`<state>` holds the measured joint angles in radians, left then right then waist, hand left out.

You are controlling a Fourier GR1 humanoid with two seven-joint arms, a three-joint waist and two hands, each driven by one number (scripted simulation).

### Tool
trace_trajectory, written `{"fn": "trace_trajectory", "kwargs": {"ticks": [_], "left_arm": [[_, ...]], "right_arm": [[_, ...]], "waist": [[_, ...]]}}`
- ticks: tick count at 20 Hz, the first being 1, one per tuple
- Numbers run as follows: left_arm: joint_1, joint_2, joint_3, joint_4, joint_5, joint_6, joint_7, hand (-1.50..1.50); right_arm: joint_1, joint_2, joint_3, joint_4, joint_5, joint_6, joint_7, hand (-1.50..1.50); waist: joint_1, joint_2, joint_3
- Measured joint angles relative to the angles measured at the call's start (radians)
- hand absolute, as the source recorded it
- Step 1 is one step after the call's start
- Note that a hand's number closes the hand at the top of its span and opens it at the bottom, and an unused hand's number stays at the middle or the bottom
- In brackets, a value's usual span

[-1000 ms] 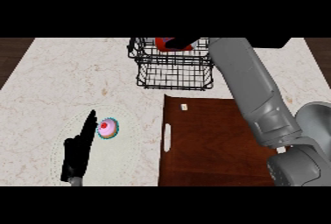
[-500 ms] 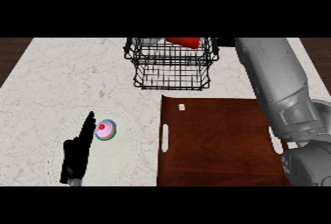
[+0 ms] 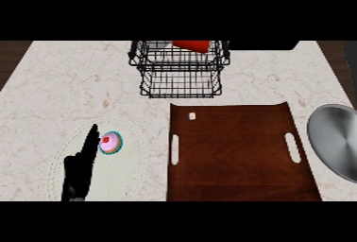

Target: Pick the can from the tray and place it in the tiered basket

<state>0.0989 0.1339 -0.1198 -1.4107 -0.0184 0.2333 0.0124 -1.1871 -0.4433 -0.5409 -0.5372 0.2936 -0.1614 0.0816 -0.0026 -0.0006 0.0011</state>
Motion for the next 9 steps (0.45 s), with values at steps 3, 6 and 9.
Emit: {"fn": "trace_trajectory", "kwargs": {"ticks": [3, 6, 9], "left_arm": [[-0.017, -0.002, 0.004, 0.002, -0.004, 0.004, 0.015, 0.0], [0.0, -0.002, 0.001, -0.015, -0.004, 0.003, 0.019, 0.0], [-0.003, -0.001, 0.005, -0.006, -0.004, -0.003, 0.008, 0.0]], "right_arm": [[0.063, -0.096, -0.035, -0.01, -0.044, 0.093, -0.014, -1.5], [0.119, -0.215, -0.068, -0.006, -0.083, 0.216, -0.022, -1.5], [0.179, -0.309, -0.101, 0.021, -0.126, 0.34, -0.066, -1.5]], "waist": [[-0.003, 0.0, 0.0], [-0.002, 0.0, 0.0], [0.003, 0.003, 0.0]]}}
